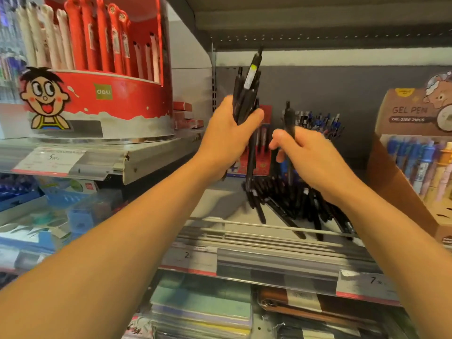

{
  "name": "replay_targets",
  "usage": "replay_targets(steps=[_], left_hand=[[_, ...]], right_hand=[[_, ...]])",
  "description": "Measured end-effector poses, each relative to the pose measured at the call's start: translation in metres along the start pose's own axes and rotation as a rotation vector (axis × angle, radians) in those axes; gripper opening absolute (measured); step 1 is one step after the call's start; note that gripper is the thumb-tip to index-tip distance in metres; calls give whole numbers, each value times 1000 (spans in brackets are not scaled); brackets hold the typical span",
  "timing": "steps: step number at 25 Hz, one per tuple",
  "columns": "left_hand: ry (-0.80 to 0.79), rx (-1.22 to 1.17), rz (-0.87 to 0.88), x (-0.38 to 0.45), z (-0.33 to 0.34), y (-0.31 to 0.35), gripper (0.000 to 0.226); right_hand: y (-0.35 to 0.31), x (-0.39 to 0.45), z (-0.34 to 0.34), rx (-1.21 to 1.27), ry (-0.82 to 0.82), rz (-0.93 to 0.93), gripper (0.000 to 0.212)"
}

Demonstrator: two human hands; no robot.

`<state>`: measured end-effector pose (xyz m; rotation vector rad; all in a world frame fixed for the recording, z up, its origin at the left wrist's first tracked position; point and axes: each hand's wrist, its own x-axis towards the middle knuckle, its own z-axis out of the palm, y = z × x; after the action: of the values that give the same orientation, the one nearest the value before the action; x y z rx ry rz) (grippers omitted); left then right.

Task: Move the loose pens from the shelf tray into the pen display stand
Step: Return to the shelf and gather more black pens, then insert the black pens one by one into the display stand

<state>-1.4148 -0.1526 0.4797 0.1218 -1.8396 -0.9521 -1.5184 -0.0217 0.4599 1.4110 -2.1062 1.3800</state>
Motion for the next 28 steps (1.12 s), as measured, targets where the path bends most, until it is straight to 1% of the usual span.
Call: replay_targets(steps=[3,6,9,11,13,16,21,23,26,28], left_hand=[[110,12,151,-2,-40,22,14],[174,21,294,-10,-104,48,8],[229,39,331,-25,-188,65,16],[285,97,342,-41,-260,68,18],[314,167,346,-58,-335,69,17],[363,307,332,-88,-450,63,15],[472,538,214,-135,-617,39,11],[536,621,165,-150,-672,25,15],[588,660,71,-165,-746,-3,15],[613,684,11,-172,-791,-27,15]], right_hand=[[-41,1,11,54,43,-133,39],[-105,-2,39,118,59,-245,42],[-180,-5,82,159,30,-327,38],[-237,-7,126,275,3,-359,30],[-292,-10,175,357,-17,-386,30],[-371,-17,261,481,-117,-419,25],[-480,-25,398,610,-254,-471,25],[-513,-25,448,608,-307,-485,25],[-555,-21,521,585,-423,-501,17],[-576,-17,567,573,-459,-520,11]])
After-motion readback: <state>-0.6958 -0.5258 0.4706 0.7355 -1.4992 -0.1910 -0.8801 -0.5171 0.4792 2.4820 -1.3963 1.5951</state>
